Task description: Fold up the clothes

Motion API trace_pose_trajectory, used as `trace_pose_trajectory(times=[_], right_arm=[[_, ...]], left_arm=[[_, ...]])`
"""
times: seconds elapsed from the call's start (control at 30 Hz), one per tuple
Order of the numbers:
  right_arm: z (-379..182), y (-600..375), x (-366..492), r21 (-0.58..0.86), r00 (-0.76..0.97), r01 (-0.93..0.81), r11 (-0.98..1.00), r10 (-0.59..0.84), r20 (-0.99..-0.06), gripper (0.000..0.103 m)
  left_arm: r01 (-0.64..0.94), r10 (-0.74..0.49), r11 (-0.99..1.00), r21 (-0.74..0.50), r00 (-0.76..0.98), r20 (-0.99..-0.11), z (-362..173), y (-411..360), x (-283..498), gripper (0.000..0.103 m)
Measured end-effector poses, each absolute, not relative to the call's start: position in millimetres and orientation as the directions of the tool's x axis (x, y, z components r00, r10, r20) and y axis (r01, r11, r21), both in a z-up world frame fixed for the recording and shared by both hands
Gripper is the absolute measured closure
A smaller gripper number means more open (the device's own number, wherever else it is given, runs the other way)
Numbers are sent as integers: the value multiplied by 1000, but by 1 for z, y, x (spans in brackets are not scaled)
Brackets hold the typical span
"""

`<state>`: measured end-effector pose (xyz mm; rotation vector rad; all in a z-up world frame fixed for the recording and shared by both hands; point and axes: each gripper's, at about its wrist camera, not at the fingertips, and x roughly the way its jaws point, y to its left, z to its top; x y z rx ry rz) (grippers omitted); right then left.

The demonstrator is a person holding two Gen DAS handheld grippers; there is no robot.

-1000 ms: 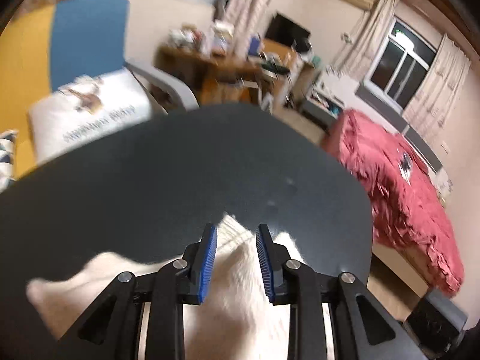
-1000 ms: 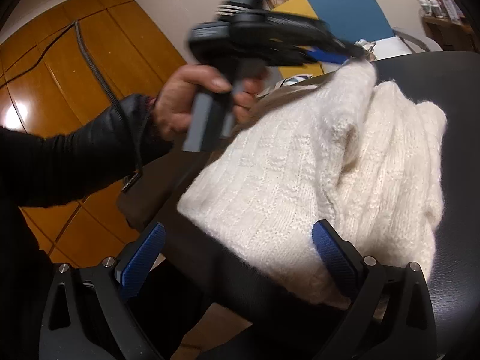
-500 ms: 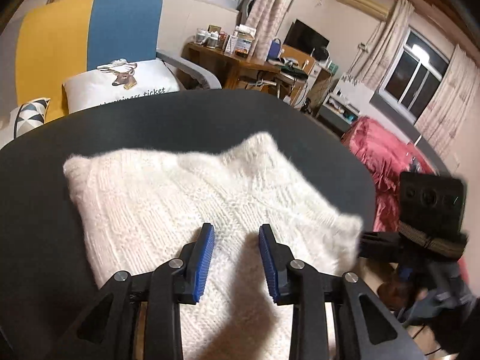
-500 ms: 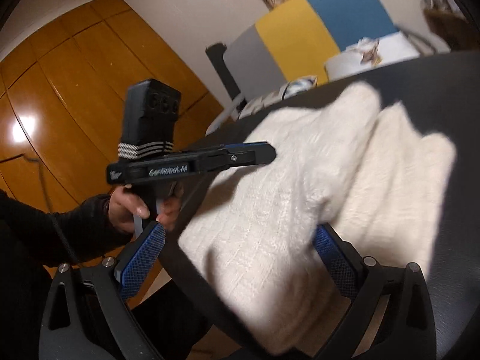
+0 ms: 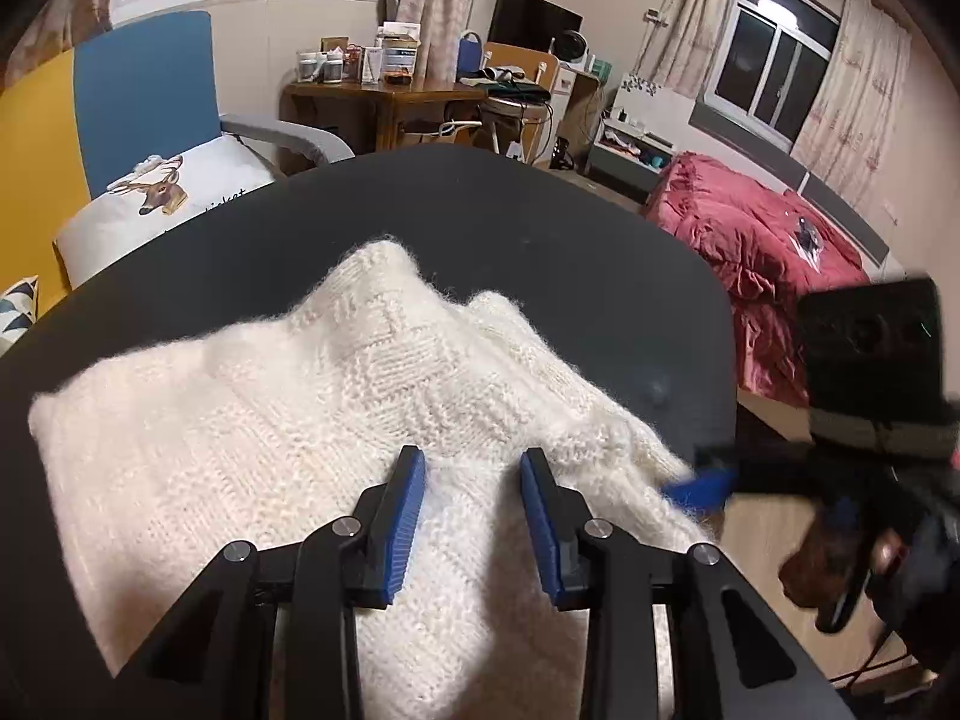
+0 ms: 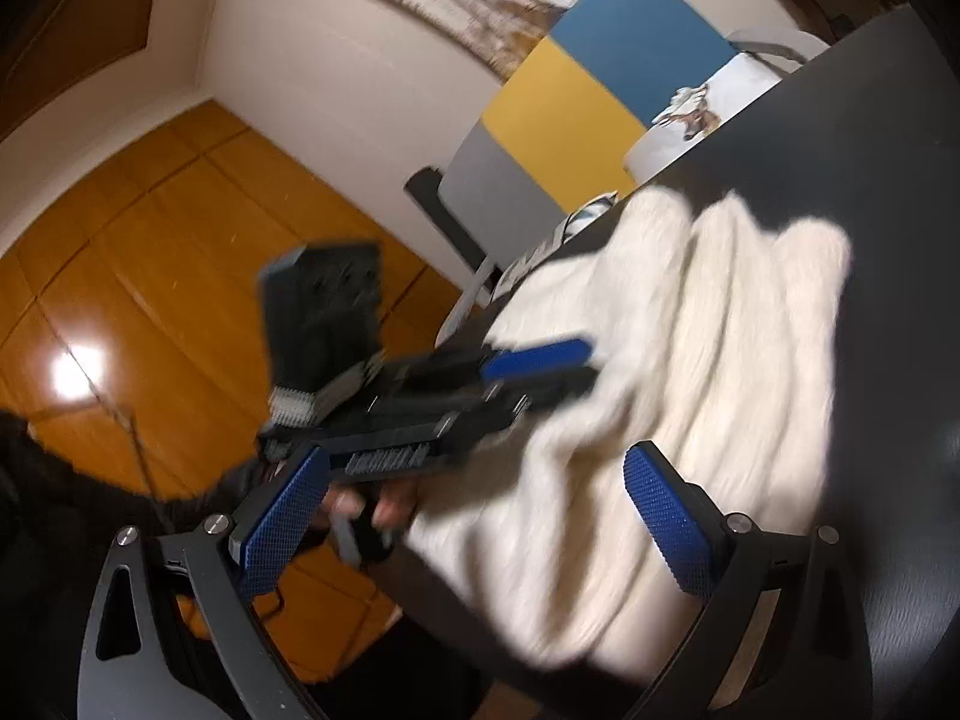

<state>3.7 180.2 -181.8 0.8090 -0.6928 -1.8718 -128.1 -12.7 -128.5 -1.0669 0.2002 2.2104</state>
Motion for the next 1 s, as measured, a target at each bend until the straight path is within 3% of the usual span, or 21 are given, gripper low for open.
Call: trace_pose_trajectory(times=[0.1, 0.27, 0.37, 0.6, 0.77, 0.8, 0.9, 1.0], right_arm=[[-181, 167, 15, 720, -260, 578, -383, -923, -282, 3], [-174, 160, 16, 683, -220, 614, -396, -916, -334, 3], [-169, 155, 17, 660, -196, 635, -402, -910, -366, 2], [-159, 144, 18, 604, -144, 683, -410, -887, -439, 2], [-176, 110, 19, 570, 84, 763, -304, -827, -555, 2], [-179, 107, 22, 534, 90, 788, -307, -800, -593, 2], [-182, 117, 16, 587, 90, 752, -300, -835, -543, 2], [-173, 126, 19, 575, 32, 734, -361, -828, -560, 2]], left_arm=[[-640, 447, -768, -13, -521, -727, -138, -3, -114, 70], [-587, 569, -773, -243, -470, -675, -111, -39, -118, 70], [-627, 621, -735, -259, -469, -629, -98, -56, -97, 70], [-752, 571, -647, -123, -372, -732, -116, -15, -83, 70], [-786, 555, -607, -116, -314, -771, -137, 8, -92, 68], [-781, 558, -612, -129, -310, -770, -138, 7, -92, 68], [-744, 595, -630, -223, -278, -754, -134, -4, -98, 68], [-665, 681, -647, -373, -285, -674, -115, -35, -105, 68]])
